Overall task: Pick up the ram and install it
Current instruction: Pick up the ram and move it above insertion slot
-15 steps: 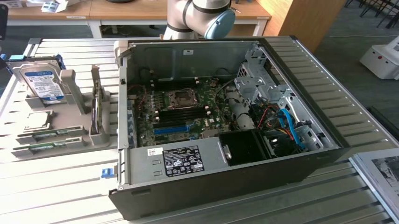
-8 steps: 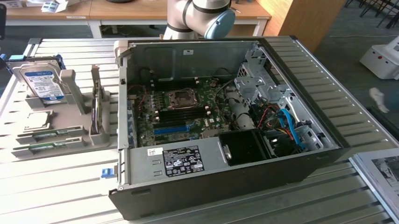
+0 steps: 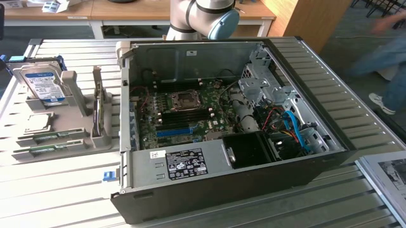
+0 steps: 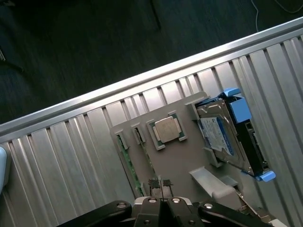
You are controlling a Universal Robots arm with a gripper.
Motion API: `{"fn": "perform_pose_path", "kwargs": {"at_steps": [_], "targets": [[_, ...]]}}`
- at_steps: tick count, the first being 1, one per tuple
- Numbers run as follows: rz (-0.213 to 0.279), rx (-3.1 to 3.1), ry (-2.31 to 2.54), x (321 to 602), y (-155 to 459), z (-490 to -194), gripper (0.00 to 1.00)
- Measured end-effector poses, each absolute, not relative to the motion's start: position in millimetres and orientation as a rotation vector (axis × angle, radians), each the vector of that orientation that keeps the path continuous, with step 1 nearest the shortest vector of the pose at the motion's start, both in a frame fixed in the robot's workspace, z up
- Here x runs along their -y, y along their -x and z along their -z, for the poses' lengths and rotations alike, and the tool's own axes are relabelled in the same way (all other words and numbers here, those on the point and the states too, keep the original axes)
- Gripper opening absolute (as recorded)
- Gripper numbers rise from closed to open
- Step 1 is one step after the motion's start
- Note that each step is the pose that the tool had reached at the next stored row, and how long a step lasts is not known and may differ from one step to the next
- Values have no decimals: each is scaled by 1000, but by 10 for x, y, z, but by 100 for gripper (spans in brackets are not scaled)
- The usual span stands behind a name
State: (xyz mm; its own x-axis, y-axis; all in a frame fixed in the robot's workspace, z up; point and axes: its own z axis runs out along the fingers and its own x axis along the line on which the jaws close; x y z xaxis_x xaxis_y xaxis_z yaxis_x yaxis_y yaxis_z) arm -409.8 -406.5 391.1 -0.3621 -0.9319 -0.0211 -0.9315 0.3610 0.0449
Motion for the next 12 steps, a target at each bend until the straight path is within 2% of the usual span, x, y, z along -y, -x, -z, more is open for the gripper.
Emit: {"fn": "perform_pose_path", "kwargs": {"at_steps": [12], "targets": [[76,2502,-1881,4065,4098,-3911,10]]}}
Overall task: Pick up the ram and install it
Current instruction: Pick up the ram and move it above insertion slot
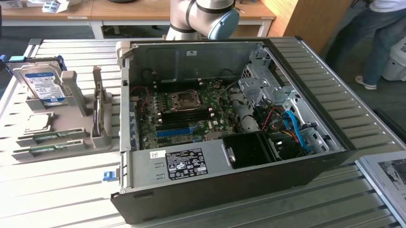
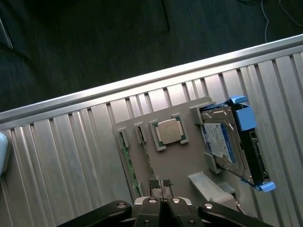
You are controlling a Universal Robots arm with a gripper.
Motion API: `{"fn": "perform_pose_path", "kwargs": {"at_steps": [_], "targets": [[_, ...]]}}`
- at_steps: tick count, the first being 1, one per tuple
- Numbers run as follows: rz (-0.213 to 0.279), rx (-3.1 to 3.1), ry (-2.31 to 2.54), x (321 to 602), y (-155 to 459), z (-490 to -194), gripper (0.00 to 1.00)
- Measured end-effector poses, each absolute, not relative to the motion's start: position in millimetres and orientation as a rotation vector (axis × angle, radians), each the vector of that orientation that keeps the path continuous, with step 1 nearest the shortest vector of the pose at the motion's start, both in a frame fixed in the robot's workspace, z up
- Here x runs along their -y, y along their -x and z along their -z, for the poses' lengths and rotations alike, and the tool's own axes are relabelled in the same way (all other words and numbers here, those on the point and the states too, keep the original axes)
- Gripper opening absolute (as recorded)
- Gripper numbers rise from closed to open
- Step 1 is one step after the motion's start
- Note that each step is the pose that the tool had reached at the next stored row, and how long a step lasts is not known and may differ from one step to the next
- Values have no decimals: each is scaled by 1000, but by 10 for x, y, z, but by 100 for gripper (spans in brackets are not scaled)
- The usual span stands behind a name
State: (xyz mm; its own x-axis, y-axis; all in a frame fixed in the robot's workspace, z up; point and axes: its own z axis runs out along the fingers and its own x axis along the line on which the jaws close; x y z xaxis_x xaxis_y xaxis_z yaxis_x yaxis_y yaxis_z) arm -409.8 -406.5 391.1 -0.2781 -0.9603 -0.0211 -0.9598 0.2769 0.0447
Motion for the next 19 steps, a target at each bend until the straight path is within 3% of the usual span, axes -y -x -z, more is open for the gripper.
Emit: {"fn": "perform_pose_path", "kwargs": {"at_steps": [19], "targets": [[74,2351,-2062,4066,4097,-3910,10]]}}
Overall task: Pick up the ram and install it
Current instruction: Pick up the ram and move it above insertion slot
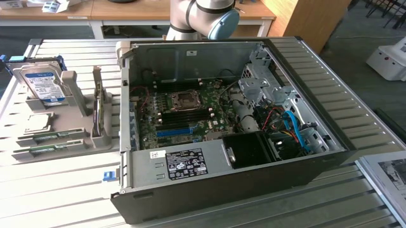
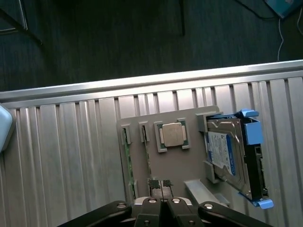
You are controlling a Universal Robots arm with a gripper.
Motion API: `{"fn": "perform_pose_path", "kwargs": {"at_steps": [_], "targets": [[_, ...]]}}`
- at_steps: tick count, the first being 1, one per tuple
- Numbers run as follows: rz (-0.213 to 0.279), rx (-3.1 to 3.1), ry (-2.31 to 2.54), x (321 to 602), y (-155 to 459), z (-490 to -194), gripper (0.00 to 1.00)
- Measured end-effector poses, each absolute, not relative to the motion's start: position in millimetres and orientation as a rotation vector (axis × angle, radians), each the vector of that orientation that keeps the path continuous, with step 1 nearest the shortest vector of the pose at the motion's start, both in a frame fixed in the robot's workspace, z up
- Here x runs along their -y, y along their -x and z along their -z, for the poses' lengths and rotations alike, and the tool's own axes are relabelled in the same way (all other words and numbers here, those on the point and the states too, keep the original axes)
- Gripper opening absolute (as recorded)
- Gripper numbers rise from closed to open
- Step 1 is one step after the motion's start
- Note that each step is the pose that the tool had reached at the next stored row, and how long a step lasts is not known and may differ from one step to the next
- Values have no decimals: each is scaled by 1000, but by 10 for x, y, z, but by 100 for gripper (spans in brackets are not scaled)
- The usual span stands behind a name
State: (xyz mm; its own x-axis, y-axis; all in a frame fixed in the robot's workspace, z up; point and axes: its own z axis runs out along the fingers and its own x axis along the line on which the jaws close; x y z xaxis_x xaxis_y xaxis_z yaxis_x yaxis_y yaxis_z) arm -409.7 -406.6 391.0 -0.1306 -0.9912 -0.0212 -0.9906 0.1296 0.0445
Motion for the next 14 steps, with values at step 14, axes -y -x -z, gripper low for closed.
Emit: {"fn": "perform_pose_path", "kwargs": {"at_steps": [14], "targets": [[73,2264,-2154,4065,4097,-3909,10]]}}
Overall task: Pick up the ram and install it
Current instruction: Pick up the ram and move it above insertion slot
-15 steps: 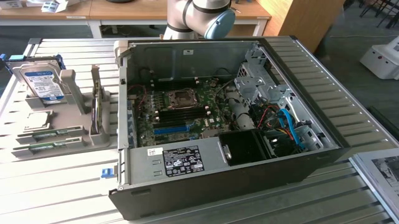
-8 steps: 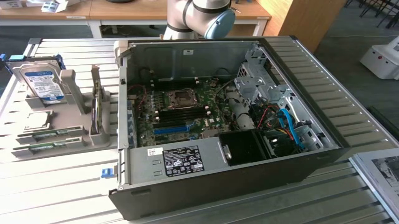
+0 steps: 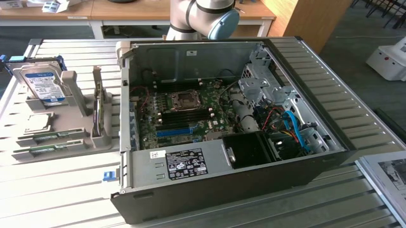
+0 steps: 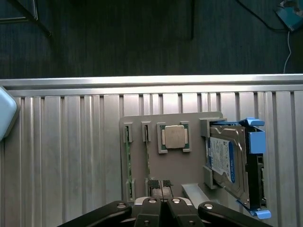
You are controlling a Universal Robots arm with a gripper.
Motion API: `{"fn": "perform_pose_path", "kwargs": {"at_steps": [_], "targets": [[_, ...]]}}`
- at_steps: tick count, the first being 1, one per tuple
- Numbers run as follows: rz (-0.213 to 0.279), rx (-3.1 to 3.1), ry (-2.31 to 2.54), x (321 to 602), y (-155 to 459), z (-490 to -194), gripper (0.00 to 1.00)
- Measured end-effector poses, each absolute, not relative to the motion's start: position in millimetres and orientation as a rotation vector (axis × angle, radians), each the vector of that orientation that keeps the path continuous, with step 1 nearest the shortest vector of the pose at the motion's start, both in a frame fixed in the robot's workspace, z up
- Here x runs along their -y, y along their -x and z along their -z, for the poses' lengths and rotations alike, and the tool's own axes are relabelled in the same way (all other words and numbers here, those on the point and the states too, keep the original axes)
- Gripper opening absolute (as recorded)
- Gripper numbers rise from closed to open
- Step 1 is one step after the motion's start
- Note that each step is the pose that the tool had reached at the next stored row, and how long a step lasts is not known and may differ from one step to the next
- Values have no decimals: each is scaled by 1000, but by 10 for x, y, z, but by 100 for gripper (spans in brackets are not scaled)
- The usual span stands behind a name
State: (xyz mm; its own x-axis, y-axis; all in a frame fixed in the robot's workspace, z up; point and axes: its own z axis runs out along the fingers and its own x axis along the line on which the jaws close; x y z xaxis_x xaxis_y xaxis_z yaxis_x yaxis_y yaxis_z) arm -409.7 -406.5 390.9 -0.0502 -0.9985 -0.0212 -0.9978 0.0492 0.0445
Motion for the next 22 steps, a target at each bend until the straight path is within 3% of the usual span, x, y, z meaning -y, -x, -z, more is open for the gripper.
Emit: {"fn": "perform_pose_path", "kwargs": {"at_steps": [22], "targets": [[72,2202,-2216,4065,4075,-3909,10]]}}
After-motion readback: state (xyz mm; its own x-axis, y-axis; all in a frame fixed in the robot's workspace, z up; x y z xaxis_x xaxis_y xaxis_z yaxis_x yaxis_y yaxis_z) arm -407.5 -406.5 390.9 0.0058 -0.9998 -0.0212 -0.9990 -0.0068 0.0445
